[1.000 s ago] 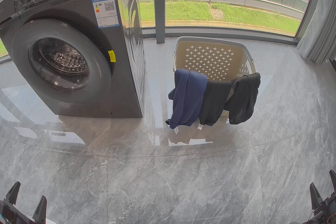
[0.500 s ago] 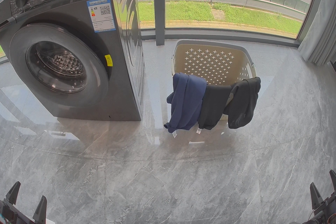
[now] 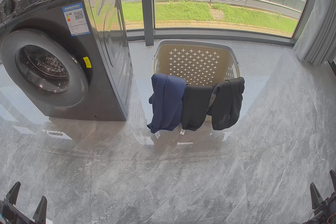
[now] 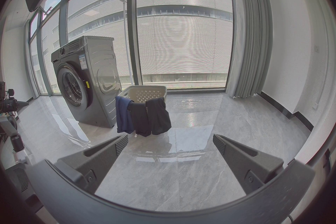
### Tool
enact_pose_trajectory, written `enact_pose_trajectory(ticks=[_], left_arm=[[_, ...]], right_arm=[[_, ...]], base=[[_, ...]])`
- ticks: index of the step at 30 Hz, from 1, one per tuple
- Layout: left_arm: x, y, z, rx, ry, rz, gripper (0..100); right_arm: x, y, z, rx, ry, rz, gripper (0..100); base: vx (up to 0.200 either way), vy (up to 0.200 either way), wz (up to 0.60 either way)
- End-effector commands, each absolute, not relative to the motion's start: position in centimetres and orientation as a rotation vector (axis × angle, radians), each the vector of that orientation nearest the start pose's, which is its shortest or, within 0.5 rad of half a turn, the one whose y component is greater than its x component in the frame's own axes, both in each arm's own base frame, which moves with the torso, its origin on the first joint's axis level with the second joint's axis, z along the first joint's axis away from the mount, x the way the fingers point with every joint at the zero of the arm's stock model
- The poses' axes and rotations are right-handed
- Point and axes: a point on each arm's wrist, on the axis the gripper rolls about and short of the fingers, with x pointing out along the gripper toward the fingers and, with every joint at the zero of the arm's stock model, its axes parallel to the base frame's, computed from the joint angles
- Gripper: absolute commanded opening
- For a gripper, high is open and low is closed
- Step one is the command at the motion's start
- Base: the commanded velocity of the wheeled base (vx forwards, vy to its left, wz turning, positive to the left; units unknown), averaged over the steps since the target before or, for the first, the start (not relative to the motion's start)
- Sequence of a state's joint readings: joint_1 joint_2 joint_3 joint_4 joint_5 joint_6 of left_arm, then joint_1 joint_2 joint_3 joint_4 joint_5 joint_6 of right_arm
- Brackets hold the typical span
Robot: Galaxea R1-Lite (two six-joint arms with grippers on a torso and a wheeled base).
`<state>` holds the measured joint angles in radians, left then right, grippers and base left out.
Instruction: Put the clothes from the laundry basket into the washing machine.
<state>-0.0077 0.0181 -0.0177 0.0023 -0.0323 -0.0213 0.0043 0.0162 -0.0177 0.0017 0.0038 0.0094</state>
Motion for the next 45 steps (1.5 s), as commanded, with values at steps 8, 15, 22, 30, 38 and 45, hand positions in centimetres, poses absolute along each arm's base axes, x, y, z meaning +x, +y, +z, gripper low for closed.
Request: enact_pose_trajectory(ticks=[8, 15, 22, 30, 38, 45], left_arm=[[-2.28, -0.05, 7.58, -0.02, 0.002, -0.04, 100], [-2.28, -0.05, 7.58, -0.02, 0.002, -0.04, 100], [-2.28, -0.05, 7.58, -0.018, 0.002, -0.04, 100], [-2.28, -0.05, 7.58, -0.021, 0.002, -0.04, 100], [-2.28, -0.05, 7.56, -0.02, 0.003, -0.04, 100], [-2.28, -0.05, 7.58, -0.021, 0.002, -0.04, 100]], right_arm=[[-2.29, 0.0, 7.57, 0.009, 0.0, 0.009, 100], [-2.29, 0.0, 7.56, 0.009, 0.002, 0.009, 100], [-2.29, 0.0, 7.57, 0.009, 0.0, 0.009, 100], [-2.29, 0.0, 7.57, 0.009, 0.0, 0.009, 100], [-2.29, 0.0, 7.57, 0.009, 0.0, 0.009, 100], [-2.29, 0.0, 7.57, 0.009, 0.0, 0.009, 100]], base=[[0.0, 0.0, 0.0], [0.086, 0.0, 0.0], [0.2, 0.0, 0.0], [0.2, 0.0, 0.0], [0.2, 0.0, 0.0], [0.029, 0.0, 0.0]])
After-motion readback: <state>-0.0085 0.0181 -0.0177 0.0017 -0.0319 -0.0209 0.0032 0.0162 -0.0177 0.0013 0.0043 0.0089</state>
